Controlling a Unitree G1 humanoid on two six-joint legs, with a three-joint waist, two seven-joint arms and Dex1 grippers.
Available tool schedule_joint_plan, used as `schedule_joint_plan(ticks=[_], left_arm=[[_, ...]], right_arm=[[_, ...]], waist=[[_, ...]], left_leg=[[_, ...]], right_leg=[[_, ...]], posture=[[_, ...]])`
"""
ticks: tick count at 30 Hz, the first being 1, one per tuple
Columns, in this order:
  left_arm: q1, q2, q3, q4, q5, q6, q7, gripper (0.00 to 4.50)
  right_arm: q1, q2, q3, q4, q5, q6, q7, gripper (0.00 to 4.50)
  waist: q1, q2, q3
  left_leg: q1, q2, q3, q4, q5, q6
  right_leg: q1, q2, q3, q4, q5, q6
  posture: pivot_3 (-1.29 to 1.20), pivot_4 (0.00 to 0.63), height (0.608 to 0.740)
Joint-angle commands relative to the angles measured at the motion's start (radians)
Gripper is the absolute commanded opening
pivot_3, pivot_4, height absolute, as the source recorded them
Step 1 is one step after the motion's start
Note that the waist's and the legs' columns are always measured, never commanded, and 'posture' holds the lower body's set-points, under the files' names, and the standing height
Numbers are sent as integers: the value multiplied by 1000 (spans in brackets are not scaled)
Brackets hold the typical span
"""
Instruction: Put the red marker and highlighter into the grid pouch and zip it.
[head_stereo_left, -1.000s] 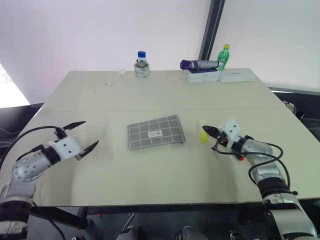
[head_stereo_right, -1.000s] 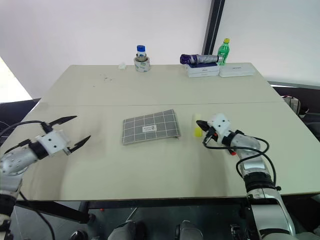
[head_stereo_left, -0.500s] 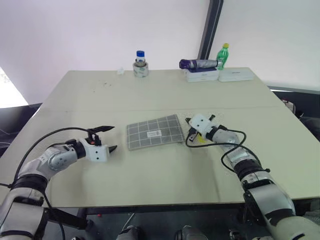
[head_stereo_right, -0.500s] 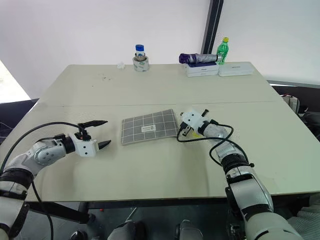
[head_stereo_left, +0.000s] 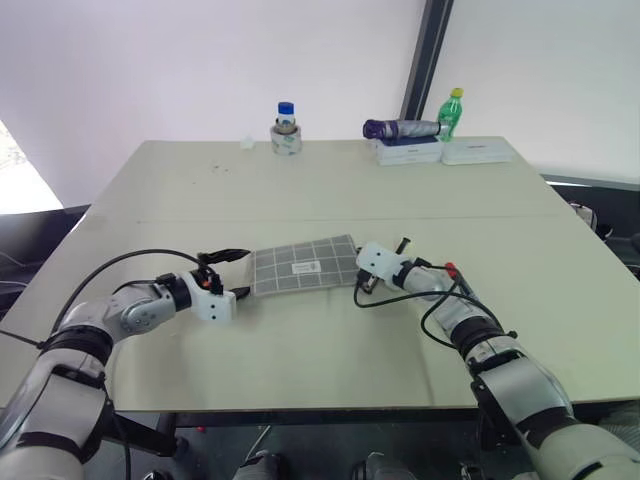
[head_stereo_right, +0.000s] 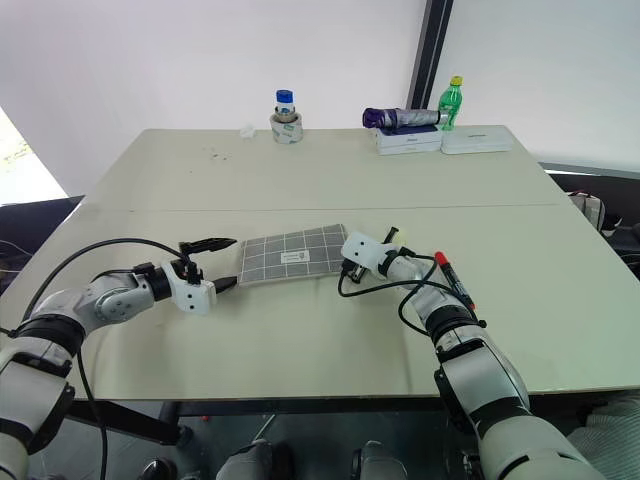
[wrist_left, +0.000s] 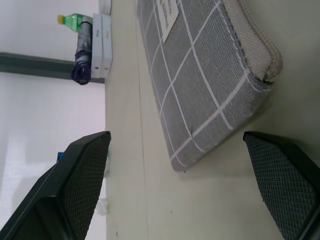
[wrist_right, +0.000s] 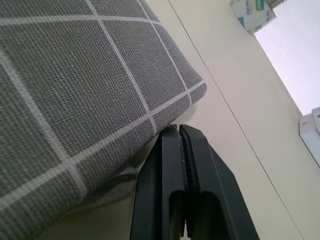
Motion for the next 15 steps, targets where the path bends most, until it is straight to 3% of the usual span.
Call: schedule_joint_plan(ticks=[1,12,15], left_arm=[[2,-27,-66,9,39,-22,0,4500],[1,-43,-66,-5,-59,-86,-64,4500],[14,-43,-63,-11,-77,-93,-84,3689]], right_arm=[[-35,6,10,-7,-12,-21,-18,62],[-46,12,17,6,-15,-51,-9,62],[-48,16,16,11,-15,-48,-12,0]], waist=[[3,0,0],[1,0,0],[-3,0,0]], left_leg=[[0,0,0,0,0,0],[0,0,2,0,0,0],[0,1,2,0,0,0]], right_leg=[[0,0,0,0,0,0],[-1,0,1,1,0,0],[-1,0,1,1,0,0]], posture=[[0,150,740],[0,150,740],[0,150,740]])
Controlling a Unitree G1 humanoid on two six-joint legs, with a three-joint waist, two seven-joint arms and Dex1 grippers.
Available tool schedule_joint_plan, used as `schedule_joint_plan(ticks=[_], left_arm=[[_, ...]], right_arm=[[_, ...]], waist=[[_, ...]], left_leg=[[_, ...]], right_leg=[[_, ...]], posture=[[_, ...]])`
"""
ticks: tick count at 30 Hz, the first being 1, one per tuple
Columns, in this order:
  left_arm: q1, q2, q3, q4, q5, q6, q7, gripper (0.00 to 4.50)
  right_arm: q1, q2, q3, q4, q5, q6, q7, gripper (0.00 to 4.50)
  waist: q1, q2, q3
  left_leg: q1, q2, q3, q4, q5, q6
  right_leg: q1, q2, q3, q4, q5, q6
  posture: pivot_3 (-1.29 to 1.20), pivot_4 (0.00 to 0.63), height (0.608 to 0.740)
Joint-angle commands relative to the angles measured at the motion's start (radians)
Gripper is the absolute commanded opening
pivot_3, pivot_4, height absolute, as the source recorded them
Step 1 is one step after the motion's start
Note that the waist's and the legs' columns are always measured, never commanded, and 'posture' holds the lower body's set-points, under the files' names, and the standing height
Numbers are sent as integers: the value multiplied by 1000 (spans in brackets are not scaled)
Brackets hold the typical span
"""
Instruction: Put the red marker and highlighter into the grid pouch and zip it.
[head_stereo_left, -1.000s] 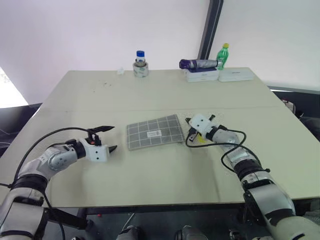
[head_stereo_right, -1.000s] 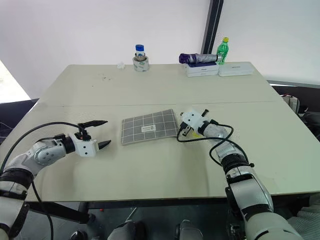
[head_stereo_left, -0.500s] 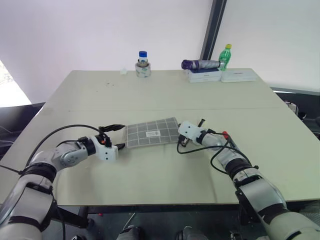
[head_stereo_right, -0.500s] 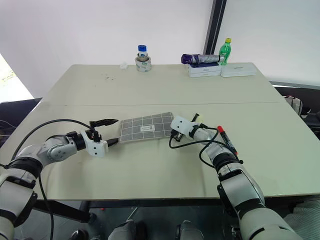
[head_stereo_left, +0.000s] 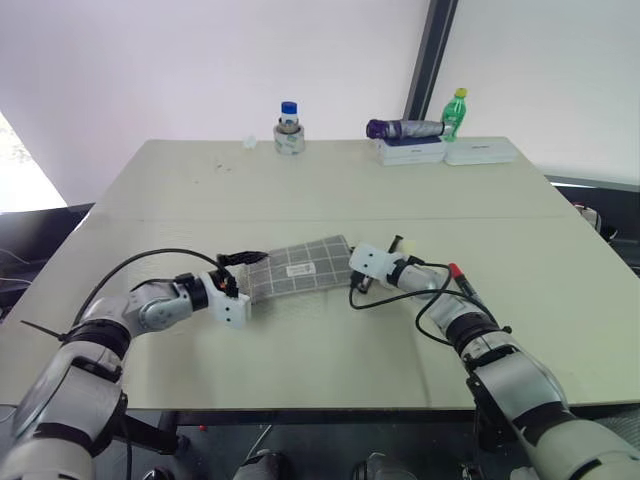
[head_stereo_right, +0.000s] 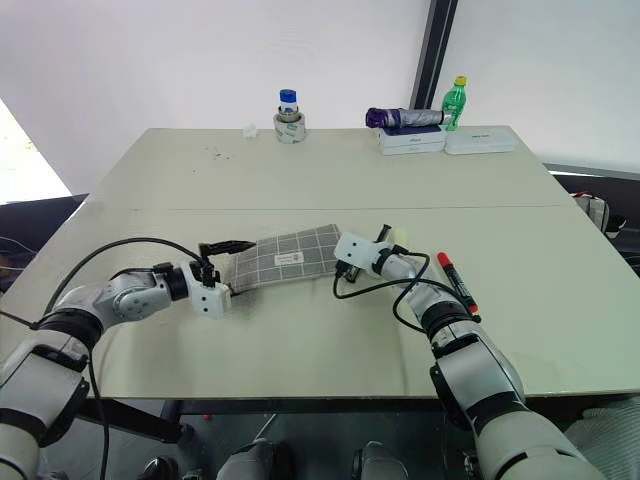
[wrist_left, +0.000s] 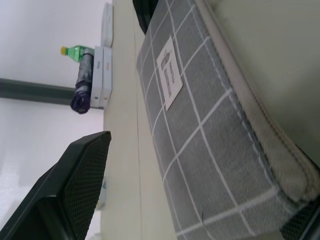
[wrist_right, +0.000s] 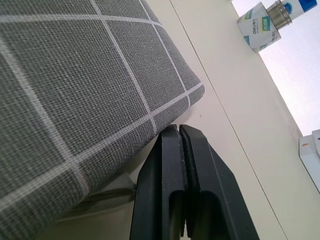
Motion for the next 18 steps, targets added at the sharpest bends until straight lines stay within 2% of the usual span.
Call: schedule_joint_plan(ticks=[1,4,7,10,13,16,17,18], left_arm=[[29,-4,-26,-15,-8,-27,-32,3229],[36,-3,-24,-19,-19,-26,-44,1580],[41,0,-19,-20,-38,-26,-59,122],[44,0,-12,-20,-65,-25,-83,48],[67,-16,28,-26,-205,-9,-170,48],[103,-19,65,-73,-340,31,-270,0],[123,-17,80,-100,-387,53,-299,0],[149,-14,98,-134,-434,80,-325,0]], right_arm=[[-24,12,-7,-8,13,-18,-5,0],[-31,15,-7,-3,12,-18,-8,0],[-38,12,-10,4,12,-21,-8,0],[-37,5,-10,-1,12,-29,-8,0],[-17,-4,-89,-59,148,-34,140,0],[1,-27,-140,-146,227,-18,215,807],[10,-30,-162,-184,260,2,231,1224],[26,-38,-187,-237,298,33,253,1852]], waist=[[-3,0,0],[-3,0,0],[-3,0,0],[-3,0,0],[-4,0,0],[-4,0,0],[-4,0,0],[-4,0,0]], left_leg=[[0,0,1,0,0,0],[0,1,2,0,0,0],[0,1,3,0,0,0],[0,1,3,0,0,0],[0,1,4,-1,0,0],[0,2,5,0,0,0],[0,2,5,0,0,0],[0,2,5,0,0,0]], right_leg=[[0,0,0,0,0,0],[-2,1,2,1,0,0],[-2,1,3,1,0,0],[-3,1,4,1,0,0],[-4,1,5,1,0,0],[-4,2,6,2,0,0],[-4,2,6,2,0,0],[-5,2,7,2,0,0]], posture=[[0,150,740],[0,150,740],[0,150,740],[0,150,740],[0,150,740],[0,150,740],[0,150,740],[0,150,740]])
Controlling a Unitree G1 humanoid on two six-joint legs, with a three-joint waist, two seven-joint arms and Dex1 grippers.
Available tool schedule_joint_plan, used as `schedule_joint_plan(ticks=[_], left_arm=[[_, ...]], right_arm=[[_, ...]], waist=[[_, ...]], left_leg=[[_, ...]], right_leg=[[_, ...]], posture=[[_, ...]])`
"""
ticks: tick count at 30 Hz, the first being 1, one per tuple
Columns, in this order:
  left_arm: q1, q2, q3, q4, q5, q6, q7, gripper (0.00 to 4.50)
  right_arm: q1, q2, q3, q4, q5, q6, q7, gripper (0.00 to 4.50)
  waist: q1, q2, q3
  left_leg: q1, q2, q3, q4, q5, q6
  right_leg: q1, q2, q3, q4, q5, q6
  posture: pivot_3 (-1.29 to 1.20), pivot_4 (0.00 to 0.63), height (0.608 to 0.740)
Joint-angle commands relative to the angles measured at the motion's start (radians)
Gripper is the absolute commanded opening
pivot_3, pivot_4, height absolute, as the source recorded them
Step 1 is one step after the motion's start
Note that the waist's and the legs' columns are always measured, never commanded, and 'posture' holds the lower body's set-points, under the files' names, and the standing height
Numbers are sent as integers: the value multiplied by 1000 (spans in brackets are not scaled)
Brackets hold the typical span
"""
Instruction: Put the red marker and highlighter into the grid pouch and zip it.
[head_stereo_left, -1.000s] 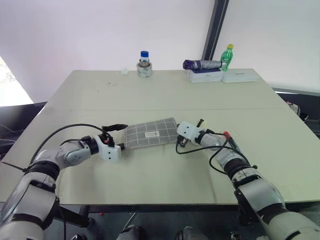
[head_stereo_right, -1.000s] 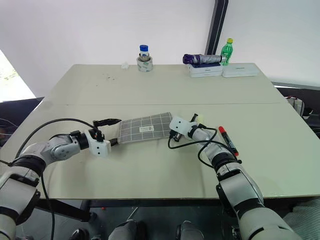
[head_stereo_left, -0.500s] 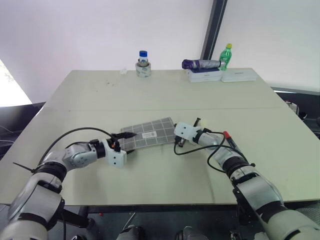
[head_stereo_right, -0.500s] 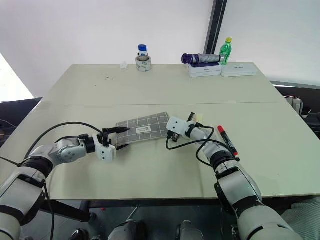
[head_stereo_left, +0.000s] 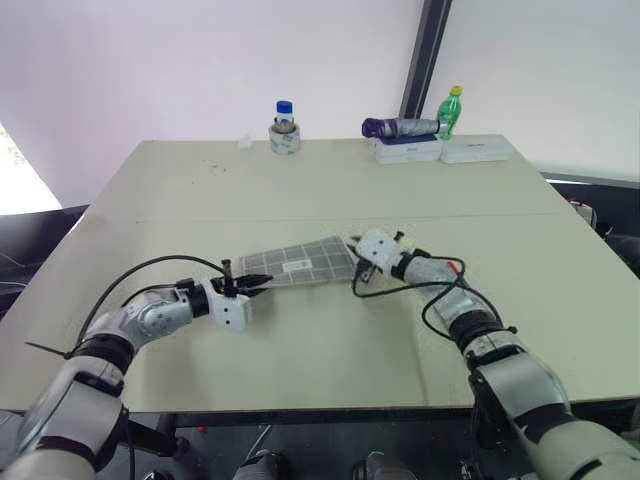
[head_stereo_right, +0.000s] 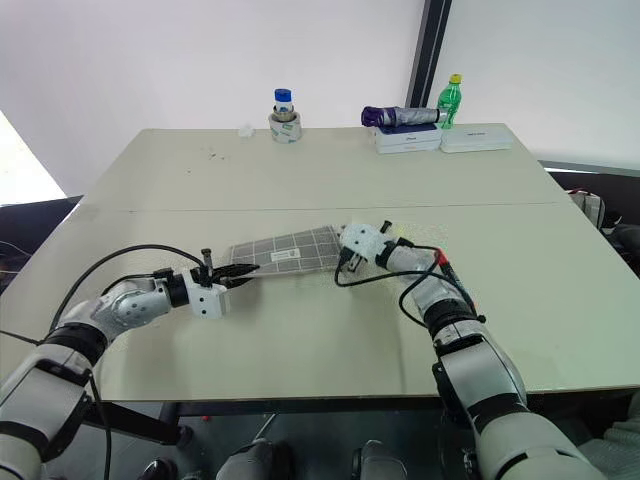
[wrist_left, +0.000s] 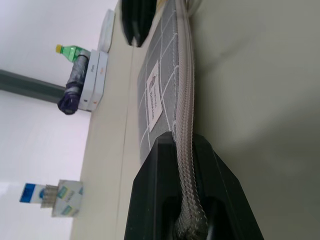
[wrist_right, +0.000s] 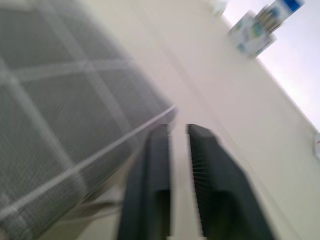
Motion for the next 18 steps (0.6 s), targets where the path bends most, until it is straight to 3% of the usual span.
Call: schedule_joint_plan(ticks=[1,5,11,18], left_arm=[[74,5,59,-105,-168,77,-98,0],[197,0,123,-293,-295,237,-155,0],[296,-9,193,-511,-322,423,-169,0],[275,-25,249,-634,-352,556,-202,0]], right_arm=[[36,-31,-89,-181,130,65,70,2307],[186,-85,-120,-461,248,264,211,4343],[370,-98,-124,-787,320,504,242,4436],[424,34,-97,-854,330,628,144,4436]], waist=[[0,0,0],[3,0,0],[0,0,0],[1,-1,0]], left_leg=[[0,0,0,0,0,0],[0,1,0,0,0,0],[-1,1,-3,1,0,0],[-1,1,-4,1,0,0]], right_leg=[[0,0,0,0,0,0],[-1,0,1,0,0,0],[-1,1,2,1,0,-1],[-2,2,2,2,1,-1]], posture=[[0,150,740],[0,150,740],[0,150,740],[0,150,740]])
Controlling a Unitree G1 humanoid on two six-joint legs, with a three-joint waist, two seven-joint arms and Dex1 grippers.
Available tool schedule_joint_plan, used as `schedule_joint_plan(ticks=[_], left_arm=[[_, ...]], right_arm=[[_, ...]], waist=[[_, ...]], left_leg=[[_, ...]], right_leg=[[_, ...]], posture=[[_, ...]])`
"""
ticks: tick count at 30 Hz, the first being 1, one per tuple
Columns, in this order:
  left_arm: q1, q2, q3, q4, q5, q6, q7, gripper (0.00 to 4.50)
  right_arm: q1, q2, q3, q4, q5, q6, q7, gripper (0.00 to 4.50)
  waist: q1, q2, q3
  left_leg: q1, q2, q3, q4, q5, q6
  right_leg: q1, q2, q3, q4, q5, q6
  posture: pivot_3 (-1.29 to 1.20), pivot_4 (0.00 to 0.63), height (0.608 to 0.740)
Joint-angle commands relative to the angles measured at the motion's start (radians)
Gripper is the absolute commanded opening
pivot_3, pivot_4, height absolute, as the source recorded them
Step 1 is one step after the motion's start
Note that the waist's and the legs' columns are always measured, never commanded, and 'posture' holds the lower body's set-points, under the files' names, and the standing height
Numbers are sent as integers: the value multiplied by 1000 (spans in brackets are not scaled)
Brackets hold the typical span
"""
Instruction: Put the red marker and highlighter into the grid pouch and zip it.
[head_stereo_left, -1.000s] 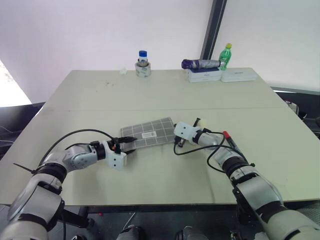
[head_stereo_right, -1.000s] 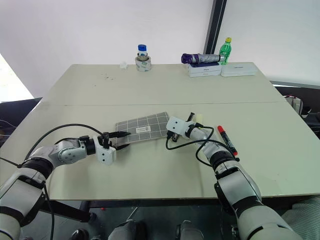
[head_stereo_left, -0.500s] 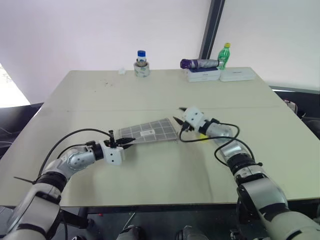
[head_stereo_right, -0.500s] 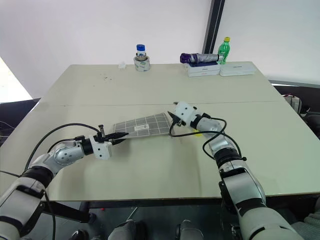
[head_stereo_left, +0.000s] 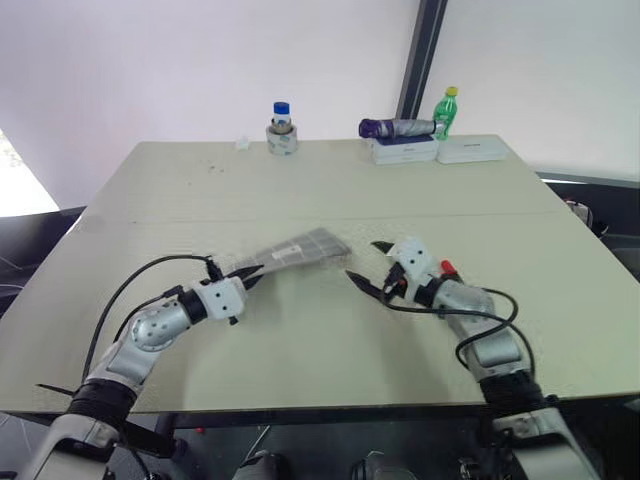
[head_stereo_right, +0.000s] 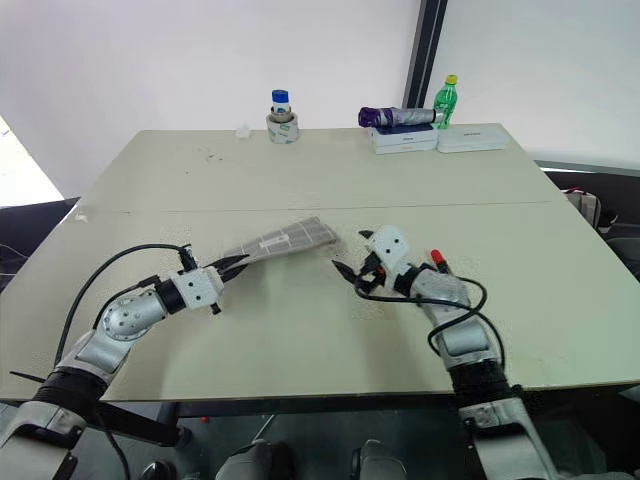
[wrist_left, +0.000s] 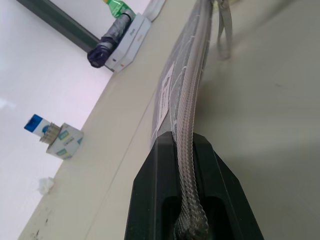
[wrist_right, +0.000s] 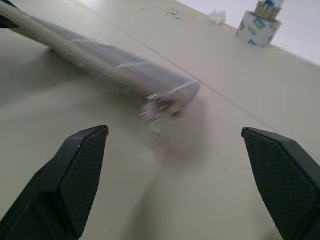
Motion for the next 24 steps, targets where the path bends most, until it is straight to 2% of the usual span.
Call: schedule_joint_plan(ticks=[1,7,12,15,21,22,24], left_arm=[[-26,13,57,-71,-26,36,-17,0],[-40,20,77,-92,-23,50,-59,0],[-26,19,90,-103,-20,48,-70,0],[-19,18,94,-104,-19,47,-73,0],[-22,10,92,-94,-15,46,-70,0],[-24,8,90,-92,-13,47,-69,0],[-27,4,83,-81,2,46,-65,0]], right_arm=[[-21,52,-7,-34,27,36,-47,4436],[-80,160,-16,49,23,22,-139,4436],[-103,201,-28,82,55,35,-141,4436],[-109,203,-42,103,72,39,-133,3594],[-104,187,-40,93,80,56,-123,398],[-102,184,-37,89,76,59,-123,97],[-100,150,3,76,19,52,-117,97]], waist=[[1,0,0],[1,0,0],[3,0,0],[2,0,0],[1,0,0],[1,0,0],[1,0,0]], left_leg=[[0,0,0,0,0,0],[0,0,1,0,0,0],[-1,0,1,0,0,0],[-1,0,1,0,0,0],[-1,0,1,0,0,0],[-1,0,1,0,0,0],[-1,0,1,0,0,0]], right_leg=[[0,0,0,0,0,0],[-1,0,1,0,0,0],[-1,0,1,0,0,0],[-1,0,1,0,0,0],[-1,0,1,0,0,0],[-1,0,1,0,0,0],[-1,0,1,0,0,0]], posture=[[0,150,740],[0,150,740],[0,150,740],[0,150,740],[0,150,740],[0,150,740],[0,150,740]])
